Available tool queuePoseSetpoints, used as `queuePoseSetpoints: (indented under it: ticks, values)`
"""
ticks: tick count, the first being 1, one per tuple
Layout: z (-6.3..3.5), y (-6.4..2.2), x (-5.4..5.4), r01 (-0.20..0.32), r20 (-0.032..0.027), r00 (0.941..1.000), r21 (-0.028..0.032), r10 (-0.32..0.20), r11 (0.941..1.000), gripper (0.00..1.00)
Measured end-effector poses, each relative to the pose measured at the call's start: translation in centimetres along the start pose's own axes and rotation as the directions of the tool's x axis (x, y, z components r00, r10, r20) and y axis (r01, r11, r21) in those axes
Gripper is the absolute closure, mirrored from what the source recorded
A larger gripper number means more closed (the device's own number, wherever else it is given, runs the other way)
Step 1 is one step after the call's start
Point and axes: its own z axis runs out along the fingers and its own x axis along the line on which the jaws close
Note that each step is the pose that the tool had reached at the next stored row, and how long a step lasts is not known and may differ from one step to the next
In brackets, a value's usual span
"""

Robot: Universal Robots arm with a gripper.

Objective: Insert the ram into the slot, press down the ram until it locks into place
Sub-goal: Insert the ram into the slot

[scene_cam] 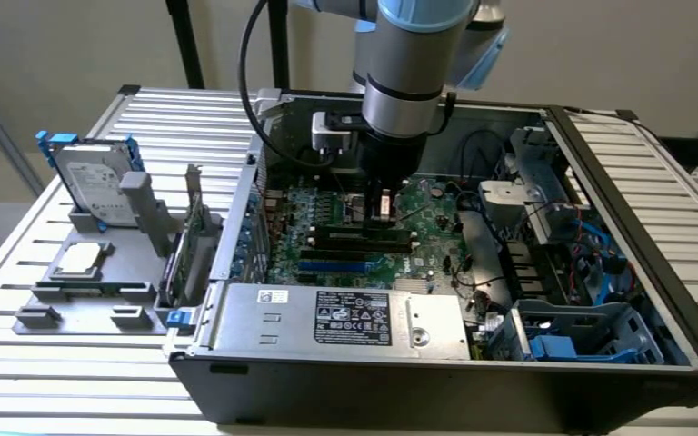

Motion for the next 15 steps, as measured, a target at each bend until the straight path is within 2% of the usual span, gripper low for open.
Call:
queuePoseSetpoints:
  ticks: [15]
  values:
    - [0.13, -0.24, 0.09, 0.0, 0.0001, 1.0, 0.0, 0.0, 1.0, 0.87]
